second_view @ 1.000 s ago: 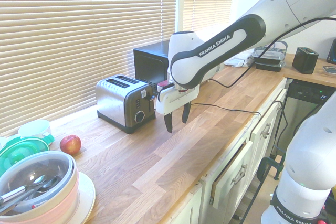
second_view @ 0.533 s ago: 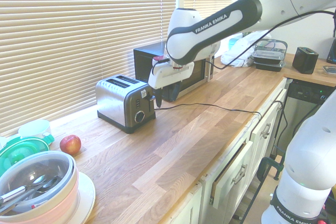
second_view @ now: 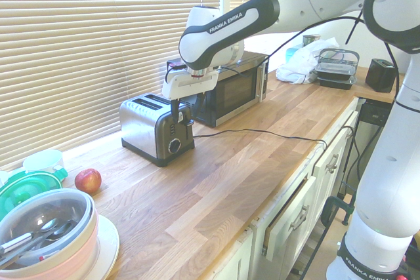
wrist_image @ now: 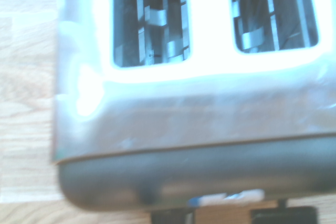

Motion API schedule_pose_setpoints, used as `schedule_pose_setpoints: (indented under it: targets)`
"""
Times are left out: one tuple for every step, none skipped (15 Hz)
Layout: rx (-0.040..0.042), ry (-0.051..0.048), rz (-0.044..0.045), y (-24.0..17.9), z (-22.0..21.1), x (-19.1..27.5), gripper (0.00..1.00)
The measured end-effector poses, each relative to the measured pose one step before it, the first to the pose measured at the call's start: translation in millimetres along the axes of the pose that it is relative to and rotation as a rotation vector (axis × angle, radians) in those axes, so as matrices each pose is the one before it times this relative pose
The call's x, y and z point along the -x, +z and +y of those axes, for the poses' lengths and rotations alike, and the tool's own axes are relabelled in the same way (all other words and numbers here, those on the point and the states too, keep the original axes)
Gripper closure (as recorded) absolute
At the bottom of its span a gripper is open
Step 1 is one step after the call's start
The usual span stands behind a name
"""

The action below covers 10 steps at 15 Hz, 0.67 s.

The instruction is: Press the toaster

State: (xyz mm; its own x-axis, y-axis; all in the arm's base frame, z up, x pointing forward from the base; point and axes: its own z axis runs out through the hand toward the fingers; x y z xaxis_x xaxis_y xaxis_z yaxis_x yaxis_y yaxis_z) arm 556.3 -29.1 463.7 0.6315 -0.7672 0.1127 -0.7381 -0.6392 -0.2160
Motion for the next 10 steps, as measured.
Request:
schedule_pose_setpoints:
  targets:
    - [-0.00139, 0.00622, 0.00047, -0.53, 2.80, -3.42, 0.00]
    - [-0.00035, 0.00372, 0.00101, -0.61, 2.06, -2.40, 0.00]
    - [-0.00023, 0.00087, 0.00013, -0.26, 0.71, -0.72, 1.00]
    - [-0.00107, 0.00017, -0.00108, 0.03, 0.03, -0.04, 1.00]
    - [-0.00236, -0.00154, -0.00030, -0.14, -0.09, -0.11, 1.00]
    - [-0.00099, -0.00260, 0.00012, -0.19, -0.06, -0.03, 1.00]
    - [-0.00023, -0.00243, 0.00000, -0.05, 0.09, -0.11, 1.00]
    - [-0.00007, -0.00145, -0.00015, 0.03, 0.02, 0.00, 1.00]
    - [-0.00014, -0.00094, -0.00018, 0.01, -0.14, 0.15, 1.00]
    - [-0.00016, -0.00048, -0.00016, 0.01, -0.06, 0.06, 1.00]
